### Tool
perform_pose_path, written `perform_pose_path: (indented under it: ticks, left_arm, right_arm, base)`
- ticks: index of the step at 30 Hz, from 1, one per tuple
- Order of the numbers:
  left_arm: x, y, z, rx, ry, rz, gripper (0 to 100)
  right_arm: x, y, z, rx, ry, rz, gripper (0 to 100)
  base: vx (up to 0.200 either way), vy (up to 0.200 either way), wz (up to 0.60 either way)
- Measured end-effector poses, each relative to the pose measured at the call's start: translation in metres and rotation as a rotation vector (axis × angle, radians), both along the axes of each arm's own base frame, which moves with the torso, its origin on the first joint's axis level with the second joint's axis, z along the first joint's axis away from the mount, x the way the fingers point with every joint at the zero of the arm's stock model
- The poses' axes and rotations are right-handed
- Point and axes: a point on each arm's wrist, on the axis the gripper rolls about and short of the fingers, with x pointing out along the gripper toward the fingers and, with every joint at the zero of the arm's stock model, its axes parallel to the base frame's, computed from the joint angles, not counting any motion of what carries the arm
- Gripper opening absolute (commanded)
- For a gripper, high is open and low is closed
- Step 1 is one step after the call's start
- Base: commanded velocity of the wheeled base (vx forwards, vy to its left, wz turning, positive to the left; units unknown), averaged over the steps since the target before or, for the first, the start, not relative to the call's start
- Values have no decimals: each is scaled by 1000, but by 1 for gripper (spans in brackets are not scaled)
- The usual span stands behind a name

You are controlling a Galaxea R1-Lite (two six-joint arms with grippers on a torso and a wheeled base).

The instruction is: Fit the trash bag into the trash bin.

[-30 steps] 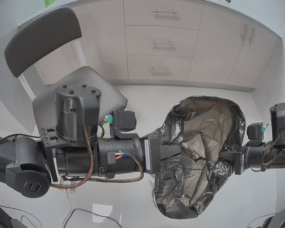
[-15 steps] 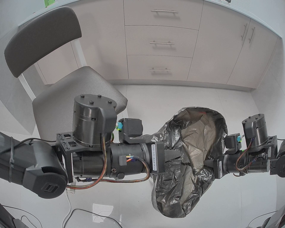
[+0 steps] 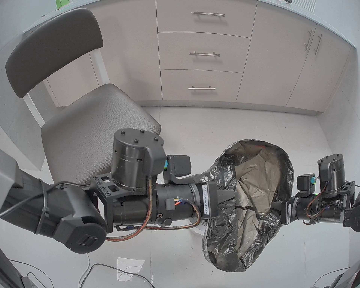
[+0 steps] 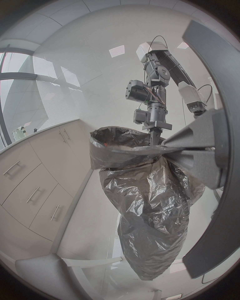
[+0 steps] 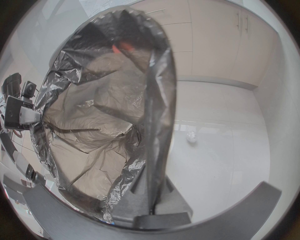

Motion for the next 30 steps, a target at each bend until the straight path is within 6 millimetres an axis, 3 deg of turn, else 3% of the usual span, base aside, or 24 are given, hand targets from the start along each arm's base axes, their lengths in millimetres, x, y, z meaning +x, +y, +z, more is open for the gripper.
perform_pose_path:
  ticks: [13,30]
  left_arm:
    - [8,-13,-18,11,11,-10,0]
    - [1,-50,-27,4,29,-75,0]
  right_arm:
    - [-20,-29,10,7,-66,-153,0]
    - [-44,-38,18,56,-110,-185,0]
  base:
    - [0,0,0]
    - [0,0,0]
